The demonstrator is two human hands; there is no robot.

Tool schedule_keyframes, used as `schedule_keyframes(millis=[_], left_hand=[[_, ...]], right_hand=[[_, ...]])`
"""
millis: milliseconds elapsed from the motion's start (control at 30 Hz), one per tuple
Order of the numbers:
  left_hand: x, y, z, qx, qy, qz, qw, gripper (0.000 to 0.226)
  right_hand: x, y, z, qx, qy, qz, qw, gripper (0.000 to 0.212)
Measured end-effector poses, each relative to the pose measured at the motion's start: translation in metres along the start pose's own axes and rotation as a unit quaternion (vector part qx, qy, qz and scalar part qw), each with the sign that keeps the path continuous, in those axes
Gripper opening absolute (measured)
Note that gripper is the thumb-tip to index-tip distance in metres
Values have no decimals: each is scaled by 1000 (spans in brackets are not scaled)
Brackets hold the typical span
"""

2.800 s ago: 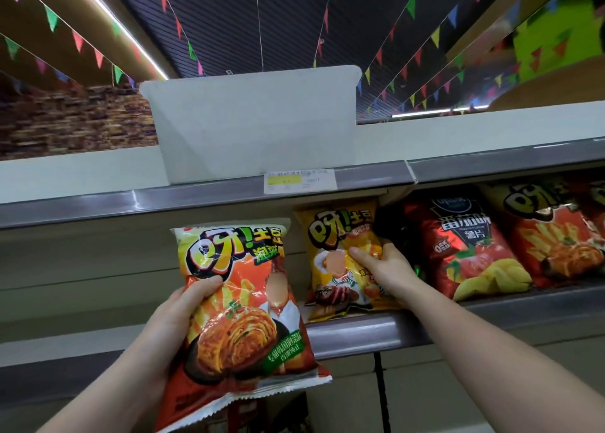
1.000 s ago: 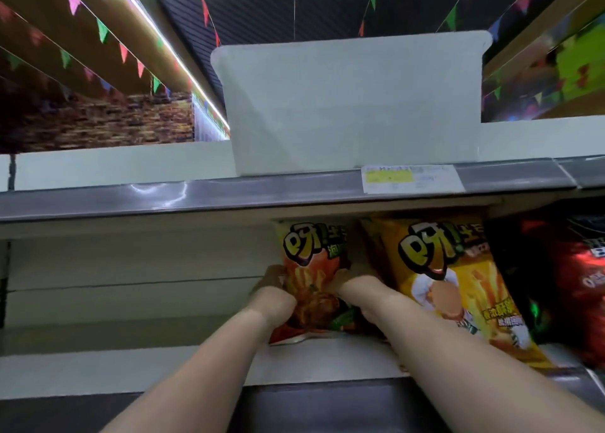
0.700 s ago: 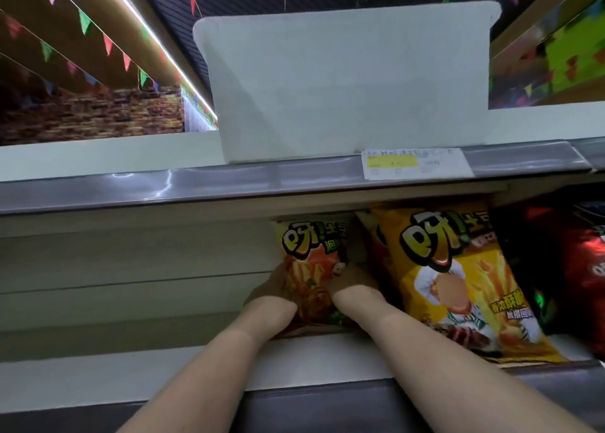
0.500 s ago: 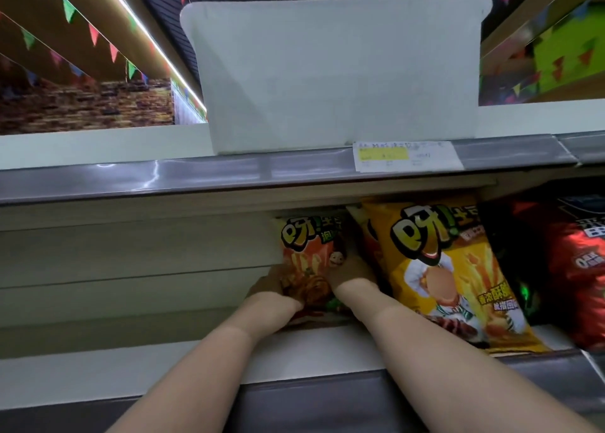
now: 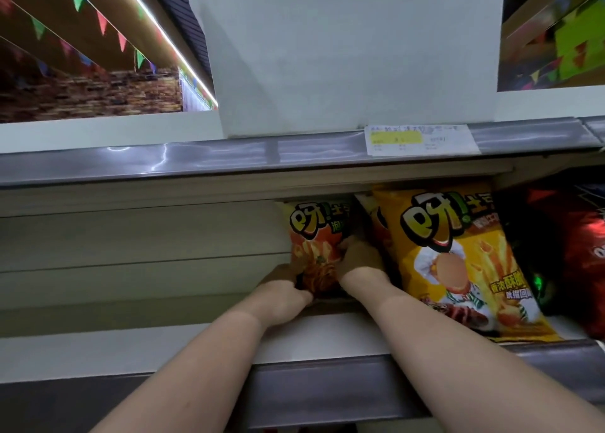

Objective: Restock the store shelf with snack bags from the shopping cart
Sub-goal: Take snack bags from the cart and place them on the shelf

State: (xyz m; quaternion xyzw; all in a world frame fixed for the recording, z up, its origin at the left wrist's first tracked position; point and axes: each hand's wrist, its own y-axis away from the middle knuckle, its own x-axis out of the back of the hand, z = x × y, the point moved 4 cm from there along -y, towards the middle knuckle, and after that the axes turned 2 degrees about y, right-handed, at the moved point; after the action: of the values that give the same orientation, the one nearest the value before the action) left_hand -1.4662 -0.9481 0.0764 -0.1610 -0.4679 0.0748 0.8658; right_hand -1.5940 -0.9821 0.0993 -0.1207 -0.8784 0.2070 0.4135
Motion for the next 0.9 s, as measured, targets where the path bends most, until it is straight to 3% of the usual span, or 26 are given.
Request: schedule_keyframes(millis=[200,367,567,733,900], left_hand=[[-2,-1,0,20,-17,-17,1000,55],[22,16,10,26,71,89,993,45],[58,71,11,32,87,184,978,34],[80,144,-1,22,83,241,967,26],[88,240,-38,51,116,254,959,18]], right_hand=[[-5,4,-2,3,20,-44,999,46],[5,13,-9,31,-6,-11,999,45],[31,60,-49,121,-63,-9,991,33],[25,138,-88,246,-152,-23,957,33],[-17,231,-100,301,-234,-97,919,23]])
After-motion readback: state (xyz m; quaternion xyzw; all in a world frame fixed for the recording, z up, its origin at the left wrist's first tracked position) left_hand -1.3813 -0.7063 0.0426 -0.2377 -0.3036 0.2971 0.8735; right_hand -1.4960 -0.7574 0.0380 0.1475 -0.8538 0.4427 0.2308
